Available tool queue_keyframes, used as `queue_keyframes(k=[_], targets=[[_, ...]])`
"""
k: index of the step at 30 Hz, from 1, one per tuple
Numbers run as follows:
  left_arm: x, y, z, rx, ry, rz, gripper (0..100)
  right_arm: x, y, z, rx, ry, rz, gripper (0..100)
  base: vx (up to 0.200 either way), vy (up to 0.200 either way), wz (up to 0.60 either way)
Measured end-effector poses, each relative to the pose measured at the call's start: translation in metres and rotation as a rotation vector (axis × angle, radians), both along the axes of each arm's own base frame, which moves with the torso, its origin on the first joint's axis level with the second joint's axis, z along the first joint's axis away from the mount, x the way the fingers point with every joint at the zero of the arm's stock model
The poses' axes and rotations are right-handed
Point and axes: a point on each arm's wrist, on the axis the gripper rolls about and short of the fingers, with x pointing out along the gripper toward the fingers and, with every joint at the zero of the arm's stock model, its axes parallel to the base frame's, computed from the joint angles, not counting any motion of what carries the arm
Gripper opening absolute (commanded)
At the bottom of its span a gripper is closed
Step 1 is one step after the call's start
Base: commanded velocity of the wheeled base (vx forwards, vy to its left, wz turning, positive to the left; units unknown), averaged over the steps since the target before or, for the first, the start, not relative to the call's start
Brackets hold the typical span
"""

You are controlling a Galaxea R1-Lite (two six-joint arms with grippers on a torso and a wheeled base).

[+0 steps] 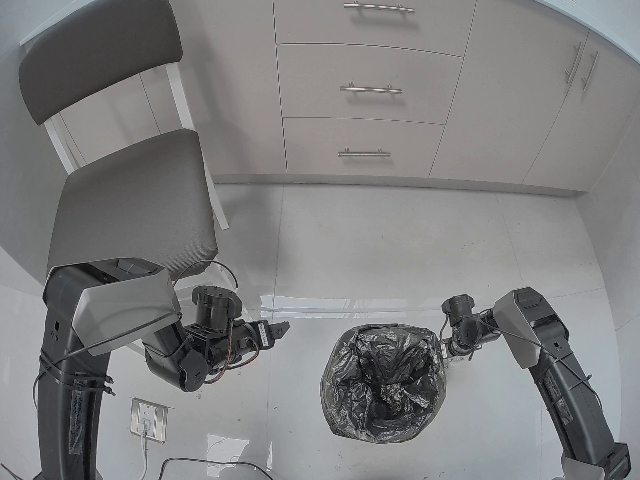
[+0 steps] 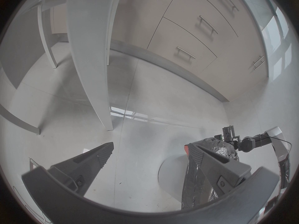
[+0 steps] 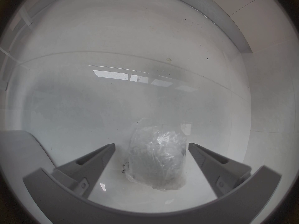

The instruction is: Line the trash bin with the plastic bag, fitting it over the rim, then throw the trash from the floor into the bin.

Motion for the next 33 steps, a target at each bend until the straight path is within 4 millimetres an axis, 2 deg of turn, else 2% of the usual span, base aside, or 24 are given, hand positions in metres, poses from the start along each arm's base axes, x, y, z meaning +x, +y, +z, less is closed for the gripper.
queue_keyframes(k=[9,16,21,25,29,33], targets=[[-0.005,-0.001,0.006,-0.003,-0.002,-0.003,100,0.0,0.0,0.001,0.002,-0.004,-0.001,0,0.0,0.0,0.0],[-0.025,-0.017,0.03,-0.028,-0.026,-0.018,100,0.0,0.0,0.001,0.004,-0.006,-0.007,0,0.0,0.0,0.0],[-0.046,-0.029,0.064,-0.046,-0.088,-0.031,100,0.001,0.0,0.001,0.005,-0.011,-0.01,0,0.0,0.0,0.0],[-0.067,-0.033,0.1,-0.067,-0.159,-0.059,100,0.001,0.0,0.001,0.005,-0.019,-0.015,0,0.0,0.0,0.0],[-0.091,-0.026,0.144,-0.046,-0.265,-0.086,100,0.001,-0.001,0.001,0.002,-0.012,-0.019,0,0.0,0.0,0.0],[-0.119,-0.01,0.184,0.034,-0.397,-0.064,100,-0.001,-0.002,0.001,-0.003,0.015,-0.026,0,0.0,0.0,0.0]])
